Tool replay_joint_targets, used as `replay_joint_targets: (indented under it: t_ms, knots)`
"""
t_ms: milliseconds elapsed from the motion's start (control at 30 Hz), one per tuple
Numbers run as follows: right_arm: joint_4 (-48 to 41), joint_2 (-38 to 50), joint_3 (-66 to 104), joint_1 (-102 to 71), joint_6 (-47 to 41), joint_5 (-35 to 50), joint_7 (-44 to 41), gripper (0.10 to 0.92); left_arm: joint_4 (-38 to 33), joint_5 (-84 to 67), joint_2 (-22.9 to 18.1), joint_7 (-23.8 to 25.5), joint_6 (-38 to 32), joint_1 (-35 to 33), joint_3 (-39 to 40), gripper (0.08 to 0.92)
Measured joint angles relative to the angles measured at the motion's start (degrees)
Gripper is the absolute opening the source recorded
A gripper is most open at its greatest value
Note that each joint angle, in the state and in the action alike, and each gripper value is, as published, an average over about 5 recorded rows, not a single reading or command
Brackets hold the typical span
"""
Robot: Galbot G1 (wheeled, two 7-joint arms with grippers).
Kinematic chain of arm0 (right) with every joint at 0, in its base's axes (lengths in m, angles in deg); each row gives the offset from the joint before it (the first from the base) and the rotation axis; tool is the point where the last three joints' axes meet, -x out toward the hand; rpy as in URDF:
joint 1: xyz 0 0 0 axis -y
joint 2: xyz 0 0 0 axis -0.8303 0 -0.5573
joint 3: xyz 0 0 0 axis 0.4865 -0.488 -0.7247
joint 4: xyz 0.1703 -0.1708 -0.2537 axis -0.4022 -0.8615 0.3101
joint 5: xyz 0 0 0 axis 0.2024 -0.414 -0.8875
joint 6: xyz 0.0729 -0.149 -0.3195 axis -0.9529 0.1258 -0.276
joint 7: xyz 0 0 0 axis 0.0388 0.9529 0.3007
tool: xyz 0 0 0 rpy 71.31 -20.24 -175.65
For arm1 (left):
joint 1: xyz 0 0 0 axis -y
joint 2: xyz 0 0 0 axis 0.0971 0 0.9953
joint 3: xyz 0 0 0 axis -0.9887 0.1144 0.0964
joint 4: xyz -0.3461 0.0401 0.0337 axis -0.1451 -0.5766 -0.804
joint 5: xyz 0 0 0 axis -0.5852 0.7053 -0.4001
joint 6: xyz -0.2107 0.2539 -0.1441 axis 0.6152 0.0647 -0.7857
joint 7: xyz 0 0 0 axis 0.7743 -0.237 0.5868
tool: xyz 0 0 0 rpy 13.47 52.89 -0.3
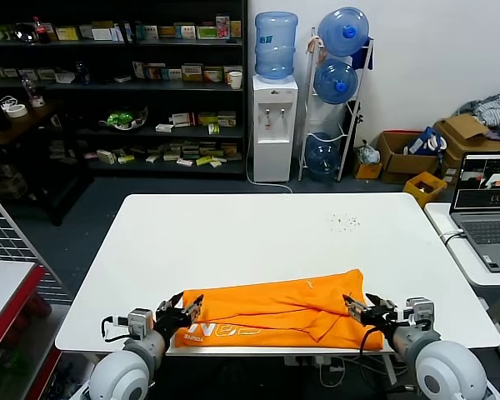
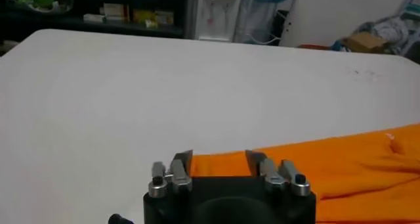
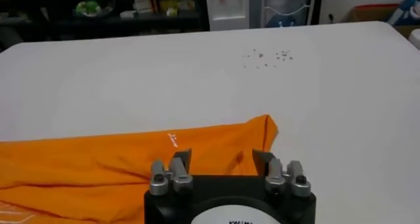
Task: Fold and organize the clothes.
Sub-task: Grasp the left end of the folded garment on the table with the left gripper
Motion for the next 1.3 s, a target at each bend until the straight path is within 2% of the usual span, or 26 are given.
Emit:
replay_joint_targets:
  t_ms: [67, 167, 400, 500, 1167, 1300]
  knots:
    - [0.2, -0.2, 0.6, -0.6, 0.0, -0.1, -0.1, 0.786, 0.2, 0.3, -0.6, -0.2, -0.1, -0.8, -0.3, 0.732]
    - [0.5, -0.5, 1.3, -1.4, 0.1, -0.1, -0.1, 0.817, 0.3, 0.7, -1.4, -0.4, -0.3, -2.0, -0.5, 0.798]
    - [1.0, -1.1, 1.9, -2.3, 0.1, -0.3, -0.2, 0.823, 0.9, 1.5, -2.9, -0.6, -0.7, -3.5, -0.6, 0.817]
    - [1.2, -1.3, 2.1, -2.7, 0.1, -0.4, -0.2, 0.823, 1.3, 1.7, -3.3, -0.7, -0.8, -3.7, -0.5, 0.764]
    - [1.1, -2.0, 2.7, -2.9, 0.3, -0.6, -0.3, 0.823, 1.9, 3.0, -4.5, -1.0, -1.6, -4.0, -0.2, 0.184]
    - [0.9, -2.3, 2.5, -2.7, 0.5, -0.8, -0.3, 0.823, 1.2, 2.9, -4.2, -1.1, -1.7, -3.6, -0.7, 0.128]
